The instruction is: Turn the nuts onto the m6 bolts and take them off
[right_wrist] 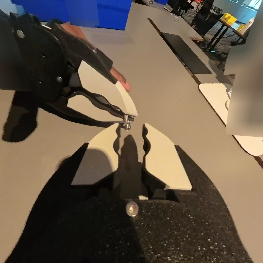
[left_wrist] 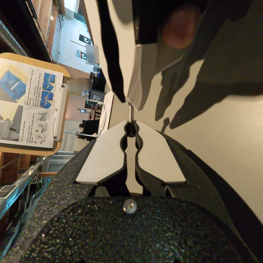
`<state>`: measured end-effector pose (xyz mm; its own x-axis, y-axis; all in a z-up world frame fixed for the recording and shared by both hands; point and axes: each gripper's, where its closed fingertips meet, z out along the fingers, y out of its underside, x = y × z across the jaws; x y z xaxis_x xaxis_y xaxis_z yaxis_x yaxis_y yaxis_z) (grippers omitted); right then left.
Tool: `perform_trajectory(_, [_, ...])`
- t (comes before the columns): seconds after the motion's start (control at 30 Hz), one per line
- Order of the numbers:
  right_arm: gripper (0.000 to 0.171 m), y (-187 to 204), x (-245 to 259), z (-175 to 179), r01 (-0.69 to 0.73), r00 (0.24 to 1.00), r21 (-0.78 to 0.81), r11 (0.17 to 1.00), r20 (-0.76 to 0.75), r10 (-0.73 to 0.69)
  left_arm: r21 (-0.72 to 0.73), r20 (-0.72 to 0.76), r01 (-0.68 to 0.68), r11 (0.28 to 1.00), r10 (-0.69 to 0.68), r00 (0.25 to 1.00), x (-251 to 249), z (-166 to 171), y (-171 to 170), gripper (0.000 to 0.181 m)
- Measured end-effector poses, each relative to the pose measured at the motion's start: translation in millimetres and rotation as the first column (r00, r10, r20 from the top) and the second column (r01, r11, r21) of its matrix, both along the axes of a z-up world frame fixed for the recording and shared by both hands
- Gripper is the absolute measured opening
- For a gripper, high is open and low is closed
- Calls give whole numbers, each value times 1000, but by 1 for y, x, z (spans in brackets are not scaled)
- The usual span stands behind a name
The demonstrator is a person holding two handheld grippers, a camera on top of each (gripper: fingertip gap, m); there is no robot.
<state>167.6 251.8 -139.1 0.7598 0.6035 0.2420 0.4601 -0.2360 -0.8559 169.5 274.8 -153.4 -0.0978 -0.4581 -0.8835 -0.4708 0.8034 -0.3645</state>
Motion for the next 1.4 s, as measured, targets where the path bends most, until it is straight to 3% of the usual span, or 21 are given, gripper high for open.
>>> perform_trajectory(0.07, [13, -3, -4, -5, -18, 1000, -41, 999, -8, 18, 1, -4, 4, 1000, -4, 1000, 0, 0, -1, 6])
perform_trajectory(0.2, [11, 0, -6, -8, 45, 978, -216, 975, -191, -87, 51, -16, -19, 999, 20, 1000, -1, 0, 4, 6])
perform_trajectory(0.33, [11, 3, -11, -4, 11, 781, -436, 900, -558, -280, 139, -17, -47, 989, 50, 999, -4, 4, 10, 6])
perform_trajectory(0.43, [13, 2, -11, 1, -53, 736, -441, 896, -624, -264, 122, 3, -60, 991, 60, 998, -2, 7, 8, 6])
perform_trajectory(0.53, [48, 3, -5, 3, -27, 811, -360, 933, -553, -190, 99, 6, -70, 993, 70, 998, 0, 8, 8, 6])
perform_trajectory(0.63, [66, 5, 10, 5, 57, 940, -195, 979, -319, -118, 62, -1, -59, 996, 59, 998, 0, 5, 7, 6])
perform_trajectory(0.73, [63, 1, 13, 6, 47, 994, -49, 998, -94, -51, -4, -5, -40, 999, 40, 999, 0, 2, 4, 6])
perform_trajectory(0.8, [57, -2, 8, 6, 12, 999, -10, 1000, -44, -12, -40, -9, -26, 999, 25, 1000, 0, 0, 2, 6])
perform_trajectory(1.23, [16, -8, -3, -10, -57, 993, -32, 998, 104, 60, -145, -22, 23, 989, -26, 999, 2, -6, -11, 6])
perform_trajectory(1.33, [11, -6, -4, -12, -33, 997, -70, 997, 63, 37, -123, -29, 10, 992, -14, 999, 2, -6, -8, 6])
perform_trajectory(1.4, [11, -3, -5, -13, 3, 999, -144, 990, -45, -10, -79, -32, -8, 997, 5, 999, 1, -5, -4, 6])
